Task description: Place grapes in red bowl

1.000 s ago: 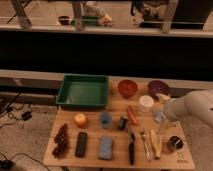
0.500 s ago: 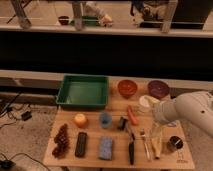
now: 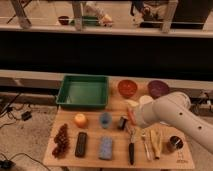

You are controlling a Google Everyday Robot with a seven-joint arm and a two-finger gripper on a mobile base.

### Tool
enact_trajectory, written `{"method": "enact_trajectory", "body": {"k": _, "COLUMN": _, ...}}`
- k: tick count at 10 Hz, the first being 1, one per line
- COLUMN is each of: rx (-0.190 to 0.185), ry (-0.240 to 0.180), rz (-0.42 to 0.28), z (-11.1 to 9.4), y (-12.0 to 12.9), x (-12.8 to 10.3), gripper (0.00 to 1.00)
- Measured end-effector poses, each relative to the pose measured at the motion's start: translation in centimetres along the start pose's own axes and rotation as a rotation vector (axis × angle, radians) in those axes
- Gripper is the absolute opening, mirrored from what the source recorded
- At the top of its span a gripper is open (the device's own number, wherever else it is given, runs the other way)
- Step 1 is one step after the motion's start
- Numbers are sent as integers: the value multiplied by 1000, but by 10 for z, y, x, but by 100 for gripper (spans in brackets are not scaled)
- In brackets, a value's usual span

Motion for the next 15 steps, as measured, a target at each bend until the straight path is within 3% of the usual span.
{"method": "enact_trajectory", "body": {"k": 3, "rx": -39, "ry": -50, "rz": -60, "z": 18, "y": 7, "x": -45, "gripper": 100}}
{"method": "enact_trajectory", "body": {"k": 9, "rx": -125, "ry": -148, "rz": -102, "z": 51, "y": 27, "x": -110, "gripper": 100}}
{"method": "enact_trajectory", "body": {"k": 11, "rx": -126, "ry": -191, "rz": -96, "z": 60, "y": 31, "x": -124, "gripper": 100}}
{"method": "enact_trajectory", "body": {"k": 15, "rx": -90, "ry": -268, "rz": -79, "z": 75, "y": 35, "x": -152, "gripper": 100}}
